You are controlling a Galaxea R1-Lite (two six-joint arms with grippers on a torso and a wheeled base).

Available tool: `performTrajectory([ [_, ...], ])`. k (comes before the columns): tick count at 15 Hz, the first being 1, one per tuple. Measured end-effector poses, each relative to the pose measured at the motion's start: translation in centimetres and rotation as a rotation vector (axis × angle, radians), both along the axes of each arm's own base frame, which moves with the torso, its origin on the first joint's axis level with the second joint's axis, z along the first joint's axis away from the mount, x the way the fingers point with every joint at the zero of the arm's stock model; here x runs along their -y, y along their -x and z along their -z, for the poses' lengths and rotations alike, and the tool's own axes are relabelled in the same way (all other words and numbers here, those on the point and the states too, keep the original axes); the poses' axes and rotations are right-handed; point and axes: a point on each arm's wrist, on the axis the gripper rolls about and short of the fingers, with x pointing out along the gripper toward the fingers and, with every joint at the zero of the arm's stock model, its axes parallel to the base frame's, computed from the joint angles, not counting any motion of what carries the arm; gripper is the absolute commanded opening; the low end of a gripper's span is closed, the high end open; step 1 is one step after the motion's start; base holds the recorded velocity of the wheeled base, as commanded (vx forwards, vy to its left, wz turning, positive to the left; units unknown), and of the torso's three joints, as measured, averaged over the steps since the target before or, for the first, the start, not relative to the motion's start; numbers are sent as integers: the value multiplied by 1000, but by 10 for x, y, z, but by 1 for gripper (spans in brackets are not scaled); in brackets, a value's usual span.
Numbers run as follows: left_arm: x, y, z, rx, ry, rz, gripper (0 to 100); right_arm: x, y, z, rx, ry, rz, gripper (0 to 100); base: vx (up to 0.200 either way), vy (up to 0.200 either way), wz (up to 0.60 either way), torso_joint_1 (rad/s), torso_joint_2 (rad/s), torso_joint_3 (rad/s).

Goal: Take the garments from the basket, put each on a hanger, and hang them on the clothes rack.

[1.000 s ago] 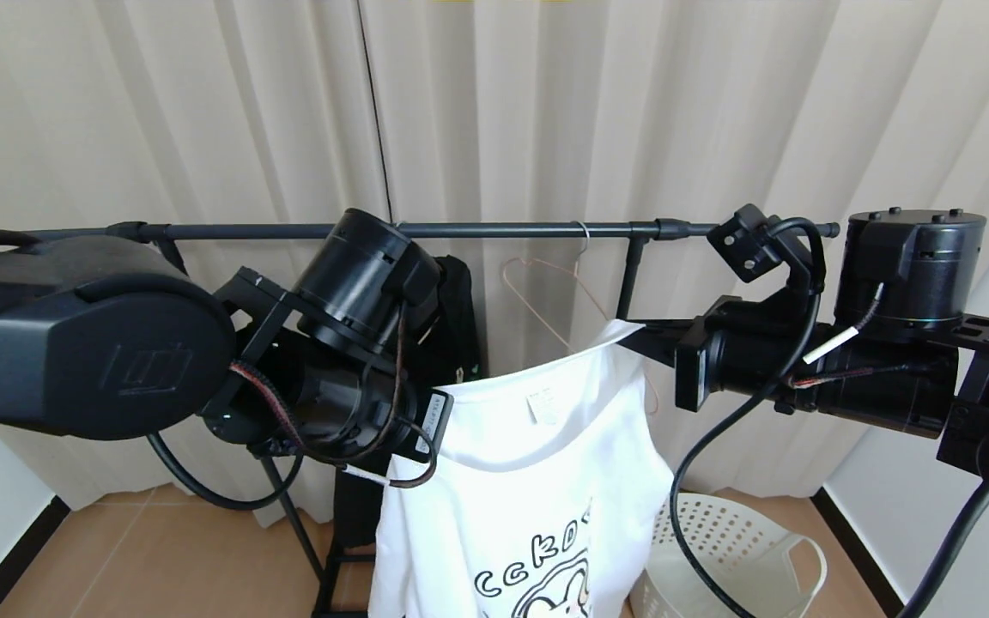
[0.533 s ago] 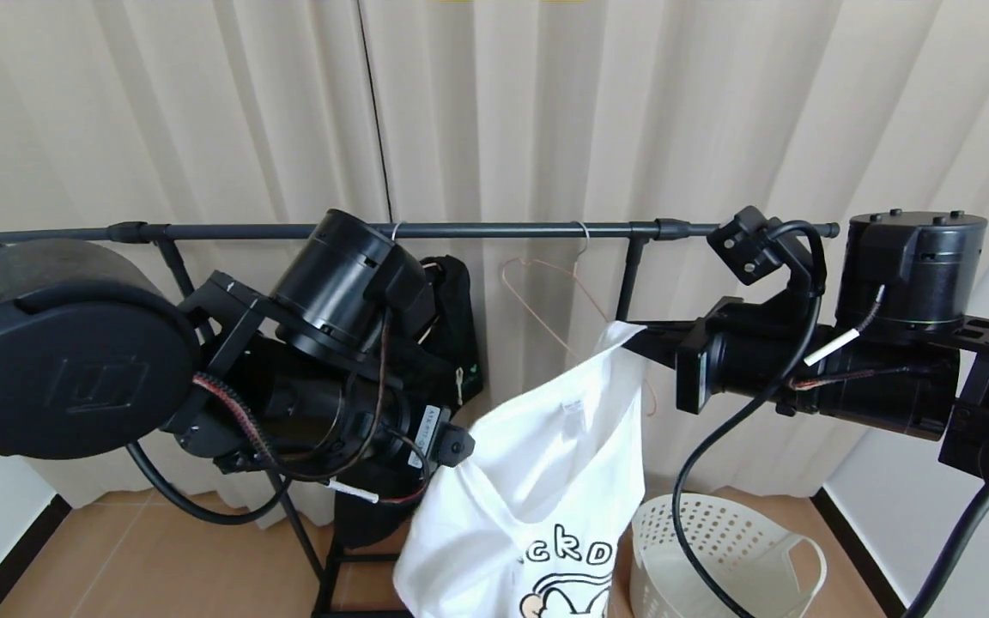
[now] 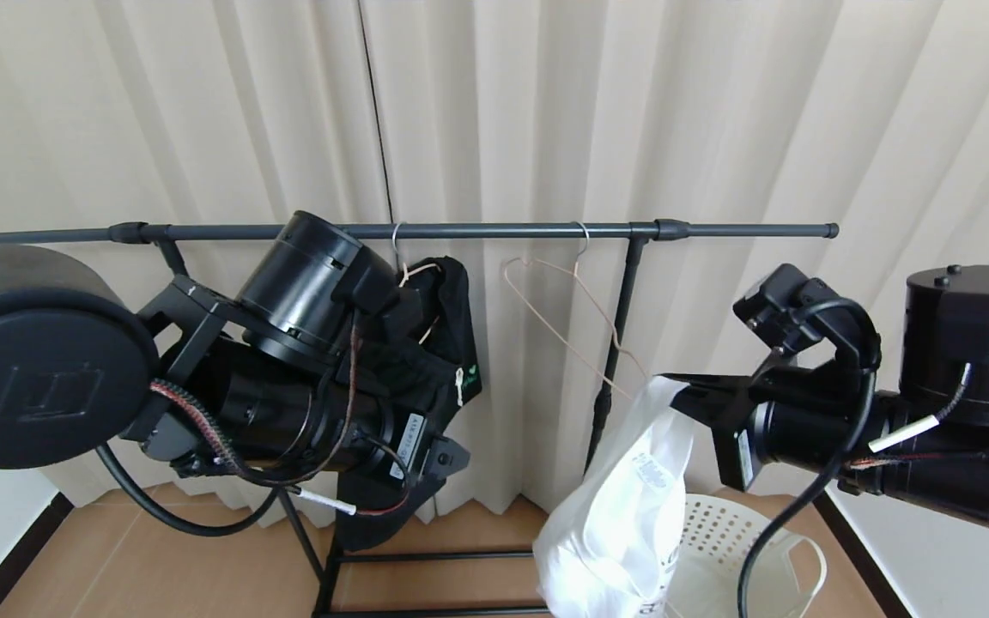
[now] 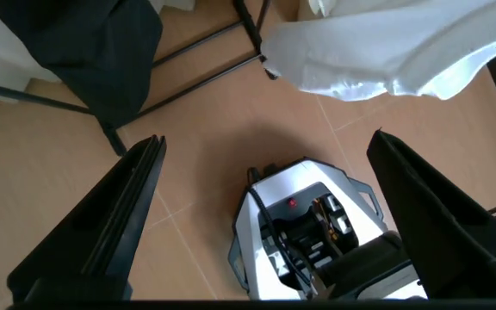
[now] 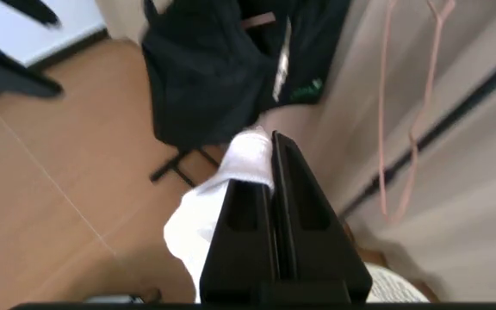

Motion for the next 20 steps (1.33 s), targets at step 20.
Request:
performTrajectory([
  [20,21,-23,22,28,14,-8,100,42,-14,9,72,219,204,0,60,-110,0,3,2,2],
])
